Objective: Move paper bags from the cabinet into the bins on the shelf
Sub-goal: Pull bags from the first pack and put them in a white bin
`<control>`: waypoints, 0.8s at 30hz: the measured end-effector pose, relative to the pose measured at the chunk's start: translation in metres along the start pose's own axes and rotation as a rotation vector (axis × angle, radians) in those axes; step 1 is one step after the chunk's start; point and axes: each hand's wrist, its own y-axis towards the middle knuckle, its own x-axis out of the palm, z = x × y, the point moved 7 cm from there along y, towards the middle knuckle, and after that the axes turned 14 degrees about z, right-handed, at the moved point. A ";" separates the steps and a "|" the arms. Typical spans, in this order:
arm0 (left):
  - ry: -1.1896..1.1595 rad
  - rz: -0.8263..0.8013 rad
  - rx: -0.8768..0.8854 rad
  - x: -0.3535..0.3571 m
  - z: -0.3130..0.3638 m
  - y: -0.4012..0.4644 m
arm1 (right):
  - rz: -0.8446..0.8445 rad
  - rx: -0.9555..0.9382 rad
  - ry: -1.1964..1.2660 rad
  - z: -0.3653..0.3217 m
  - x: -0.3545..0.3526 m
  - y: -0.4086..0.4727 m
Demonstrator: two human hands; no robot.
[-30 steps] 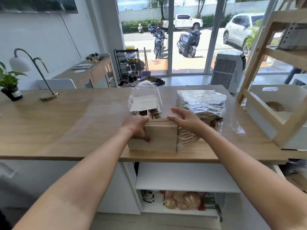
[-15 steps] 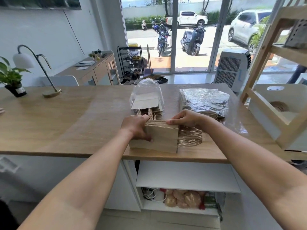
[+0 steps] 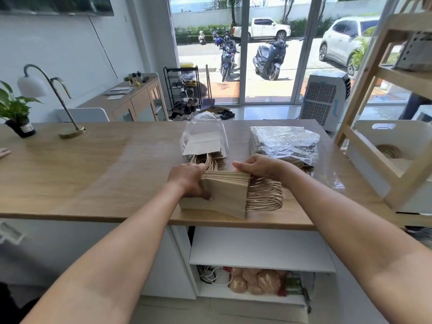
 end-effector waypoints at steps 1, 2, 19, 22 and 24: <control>-0.006 0.002 0.004 0.001 -0.001 -0.001 | -0.004 -0.004 -0.013 -0.002 -0.002 -0.002; -0.016 0.007 0.008 0.001 -0.002 -0.001 | -0.009 -0.013 -0.023 -0.004 -0.004 -0.005; -1.384 0.213 -0.605 0.013 -0.029 -0.021 | 0.029 -0.052 0.874 -0.007 0.009 -0.013; -1.432 0.216 -0.589 0.016 -0.017 -0.013 | 0.036 -0.137 0.870 -0.018 0.005 -0.013; -1.403 0.195 -0.572 0.019 -0.012 -0.008 | 0.077 -0.160 0.823 -0.017 -0.004 -0.009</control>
